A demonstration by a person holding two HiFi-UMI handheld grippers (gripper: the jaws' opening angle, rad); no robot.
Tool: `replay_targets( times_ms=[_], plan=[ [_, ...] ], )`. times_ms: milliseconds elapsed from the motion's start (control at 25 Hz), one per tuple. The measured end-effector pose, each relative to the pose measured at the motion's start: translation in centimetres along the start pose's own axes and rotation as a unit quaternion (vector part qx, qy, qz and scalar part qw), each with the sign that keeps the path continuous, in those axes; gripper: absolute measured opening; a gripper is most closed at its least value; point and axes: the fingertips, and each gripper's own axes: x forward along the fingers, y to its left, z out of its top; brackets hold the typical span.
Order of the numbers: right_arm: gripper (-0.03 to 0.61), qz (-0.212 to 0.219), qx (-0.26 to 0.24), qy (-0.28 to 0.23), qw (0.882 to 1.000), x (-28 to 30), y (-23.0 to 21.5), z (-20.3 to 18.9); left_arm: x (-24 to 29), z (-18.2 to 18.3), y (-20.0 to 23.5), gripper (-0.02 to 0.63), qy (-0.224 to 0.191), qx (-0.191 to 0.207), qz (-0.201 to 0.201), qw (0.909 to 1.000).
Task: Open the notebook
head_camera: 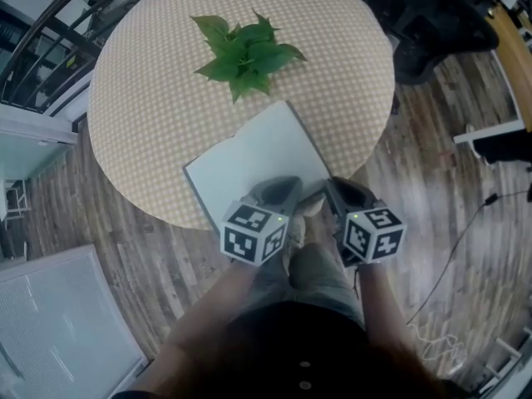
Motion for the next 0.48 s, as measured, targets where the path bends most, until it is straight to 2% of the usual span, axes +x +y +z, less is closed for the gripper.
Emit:
replay_targets(
  times_ms=[280, 480],
  plan=[
    [0.044, -0.005, 0.006, 0.025, 1.0, 0.9, -0.9, -1.0, 1.4, -1.2, -0.3, 0.009, 0.024, 0.001, -0.002, 0.9997],
    [0.052, -0.022, -0.015, 0.045, 0.999, 1.3, -1.2, -1.4, 1.9, -1.5, -0.2, 0.009, 0.03, -0.003, 0.0, 0.9996]
  ],
)
